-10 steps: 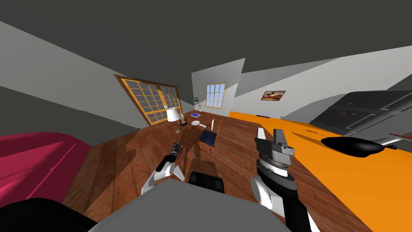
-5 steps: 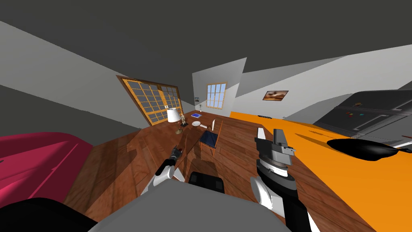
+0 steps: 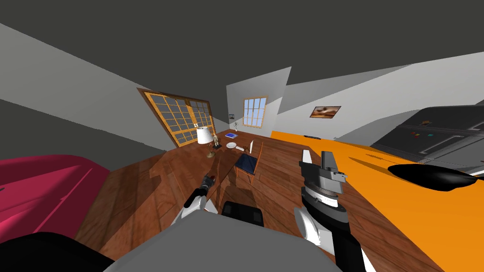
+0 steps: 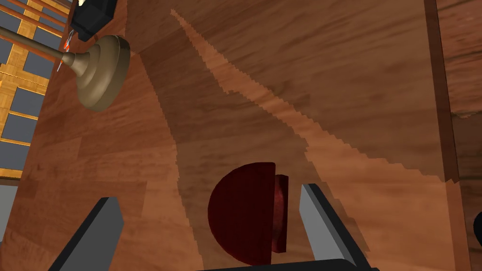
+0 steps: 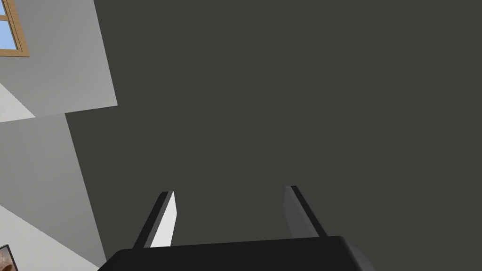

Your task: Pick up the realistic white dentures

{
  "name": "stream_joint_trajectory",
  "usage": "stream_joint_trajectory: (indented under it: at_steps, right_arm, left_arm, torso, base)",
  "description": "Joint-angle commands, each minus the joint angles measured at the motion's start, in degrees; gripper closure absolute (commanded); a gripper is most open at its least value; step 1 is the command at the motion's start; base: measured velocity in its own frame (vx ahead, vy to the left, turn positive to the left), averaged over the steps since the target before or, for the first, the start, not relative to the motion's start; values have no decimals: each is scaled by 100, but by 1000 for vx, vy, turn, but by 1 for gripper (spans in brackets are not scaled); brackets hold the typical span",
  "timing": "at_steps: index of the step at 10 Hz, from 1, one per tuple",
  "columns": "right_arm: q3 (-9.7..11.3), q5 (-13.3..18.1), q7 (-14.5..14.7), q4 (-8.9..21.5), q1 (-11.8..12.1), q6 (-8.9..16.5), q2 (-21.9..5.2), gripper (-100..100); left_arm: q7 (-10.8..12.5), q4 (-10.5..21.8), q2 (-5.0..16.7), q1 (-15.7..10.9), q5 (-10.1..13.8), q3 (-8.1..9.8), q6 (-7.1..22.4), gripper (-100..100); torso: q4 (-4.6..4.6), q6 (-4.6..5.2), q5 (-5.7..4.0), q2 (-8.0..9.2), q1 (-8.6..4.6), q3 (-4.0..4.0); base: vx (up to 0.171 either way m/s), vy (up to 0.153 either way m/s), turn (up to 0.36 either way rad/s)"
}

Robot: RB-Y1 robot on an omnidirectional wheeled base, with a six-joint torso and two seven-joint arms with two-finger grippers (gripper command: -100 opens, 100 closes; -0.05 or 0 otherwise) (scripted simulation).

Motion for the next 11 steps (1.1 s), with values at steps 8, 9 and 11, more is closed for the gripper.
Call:
stream_joint_trajectory:
  at_steps: [8,9,11]
  right_arm:
    - [0,0,0,0,-1,0,0,0]
    - [0,0,0,0,-1,0,0,0]
    - [1,0,0,0,-1,0,1,0]
  left_arm:
    - [-21,133,-20,-64,-18,-15,-90,0]
    - [3,-37,10,23,7,-1,10,100]
    - [-14,25,-15,-21,-12,4,-24,0]
  torso:
    - [4,-3,-2,17,-10,10]
    - [4,-3,-2,17,-11,10]
    - [7,-3,-3,29,-17,17]
  base:
    - [14,10,0]
    - [-41,-25,-5]
    - [-13,-8,2]
